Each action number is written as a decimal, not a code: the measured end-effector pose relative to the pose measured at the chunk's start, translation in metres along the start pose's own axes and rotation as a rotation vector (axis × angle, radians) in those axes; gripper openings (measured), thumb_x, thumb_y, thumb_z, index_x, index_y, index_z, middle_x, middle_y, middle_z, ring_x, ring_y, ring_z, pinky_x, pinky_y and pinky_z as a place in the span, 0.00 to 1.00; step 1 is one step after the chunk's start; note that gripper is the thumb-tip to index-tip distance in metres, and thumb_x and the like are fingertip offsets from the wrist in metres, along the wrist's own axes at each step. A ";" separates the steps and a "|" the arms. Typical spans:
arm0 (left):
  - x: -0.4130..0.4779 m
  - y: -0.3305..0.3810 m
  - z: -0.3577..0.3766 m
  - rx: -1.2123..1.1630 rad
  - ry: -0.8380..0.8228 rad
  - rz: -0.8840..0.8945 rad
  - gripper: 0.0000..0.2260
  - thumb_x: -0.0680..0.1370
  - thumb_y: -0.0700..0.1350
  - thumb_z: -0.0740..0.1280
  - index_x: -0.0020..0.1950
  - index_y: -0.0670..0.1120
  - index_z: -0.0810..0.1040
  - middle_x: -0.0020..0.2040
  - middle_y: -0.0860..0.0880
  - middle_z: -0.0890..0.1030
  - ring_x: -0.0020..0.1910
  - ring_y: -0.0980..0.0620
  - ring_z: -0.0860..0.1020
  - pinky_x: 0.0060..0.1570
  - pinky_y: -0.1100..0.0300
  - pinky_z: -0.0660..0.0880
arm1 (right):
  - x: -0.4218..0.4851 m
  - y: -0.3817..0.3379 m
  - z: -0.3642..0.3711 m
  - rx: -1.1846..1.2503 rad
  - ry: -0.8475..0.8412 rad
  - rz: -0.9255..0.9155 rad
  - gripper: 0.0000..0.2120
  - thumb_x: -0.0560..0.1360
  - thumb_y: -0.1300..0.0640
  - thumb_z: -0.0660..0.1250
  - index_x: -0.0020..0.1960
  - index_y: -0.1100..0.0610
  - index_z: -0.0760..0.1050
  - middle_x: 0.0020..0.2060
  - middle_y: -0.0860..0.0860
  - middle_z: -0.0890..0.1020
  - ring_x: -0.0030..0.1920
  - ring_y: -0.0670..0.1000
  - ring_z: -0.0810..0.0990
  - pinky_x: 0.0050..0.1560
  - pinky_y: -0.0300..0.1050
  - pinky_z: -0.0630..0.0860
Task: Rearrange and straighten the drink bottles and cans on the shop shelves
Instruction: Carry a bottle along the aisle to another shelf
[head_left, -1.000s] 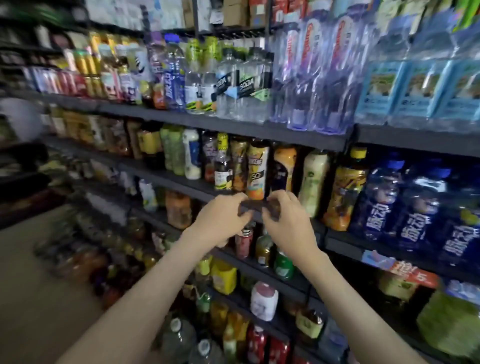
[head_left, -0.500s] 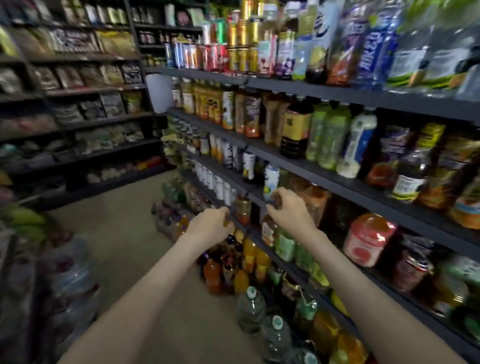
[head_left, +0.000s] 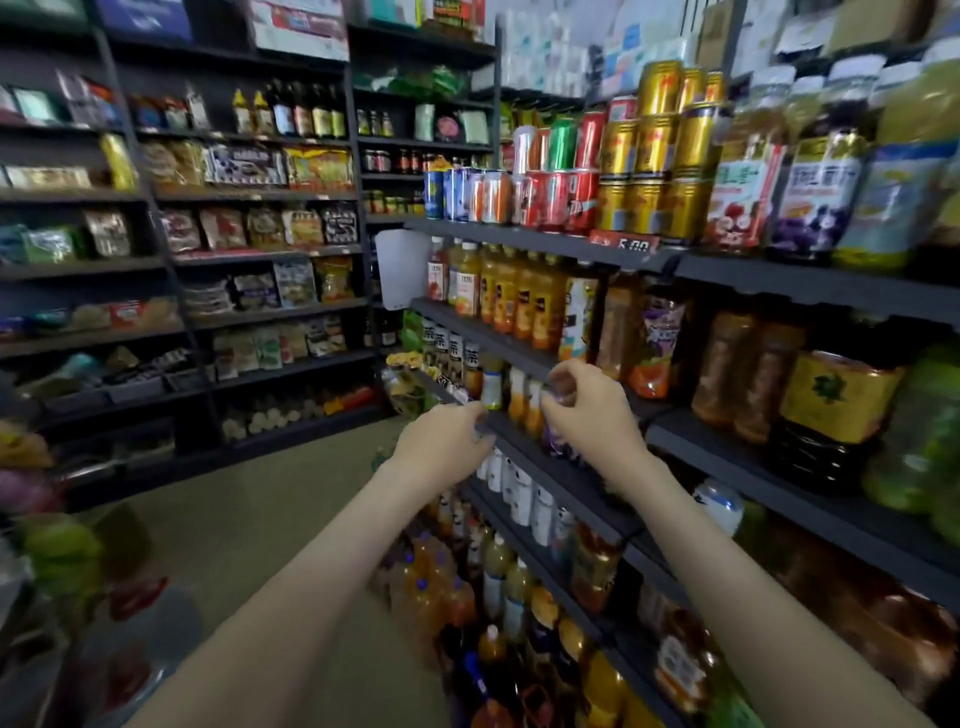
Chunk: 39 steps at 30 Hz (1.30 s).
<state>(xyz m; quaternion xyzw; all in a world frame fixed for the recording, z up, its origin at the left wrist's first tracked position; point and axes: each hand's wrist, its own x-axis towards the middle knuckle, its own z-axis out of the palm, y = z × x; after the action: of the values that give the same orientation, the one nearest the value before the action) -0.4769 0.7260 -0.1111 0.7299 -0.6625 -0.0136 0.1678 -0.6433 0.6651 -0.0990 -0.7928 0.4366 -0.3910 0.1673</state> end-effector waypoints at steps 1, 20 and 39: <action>0.025 -0.011 -0.002 0.014 0.022 0.010 0.18 0.81 0.53 0.59 0.69 0.49 0.69 0.50 0.49 0.80 0.44 0.50 0.78 0.37 0.54 0.78 | 0.025 0.003 0.014 0.005 0.013 -0.008 0.12 0.78 0.55 0.65 0.59 0.56 0.73 0.50 0.50 0.75 0.49 0.50 0.76 0.52 0.46 0.75; 0.427 -0.124 -0.039 -0.144 0.186 0.462 0.17 0.79 0.54 0.61 0.66 0.51 0.72 0.55 0.49 0.81 0.52 0.48 0.78 0.48 0.51 0.78 | 0.340 0.036 0.107 -0.143 0.513 0.094 0.12 0.76 0.57 0.68 0.59 0.55 0.73 0.49 0.49 0.76 0.44 0.42 0.74 0.48 0.35 0.69; 0.425 0.018 -0.054 -0.522 0.115 1.236 0.15 0.79 0.54 0.61 0.65 0.54 0.73 0.54 0.54 0.81 0.53 0.52 0.79 0.49 0.52 0.78 | 0.268 0.013 0.001 -0.627 1.189 0.495 0.21 0.77 0.56 0.67 0.68 0.58 0.67 0.57 0.52 0.75 0.57 0.49 0.74 0.54 0.39 0.70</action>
<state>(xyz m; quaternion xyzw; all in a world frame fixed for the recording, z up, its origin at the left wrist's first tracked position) -0.4297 0.3246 0.0310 0.1515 -0.9235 -0.0357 0.3506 -0.5661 0.4372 0.0198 -0.3340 0.7126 -0.5636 -0.2510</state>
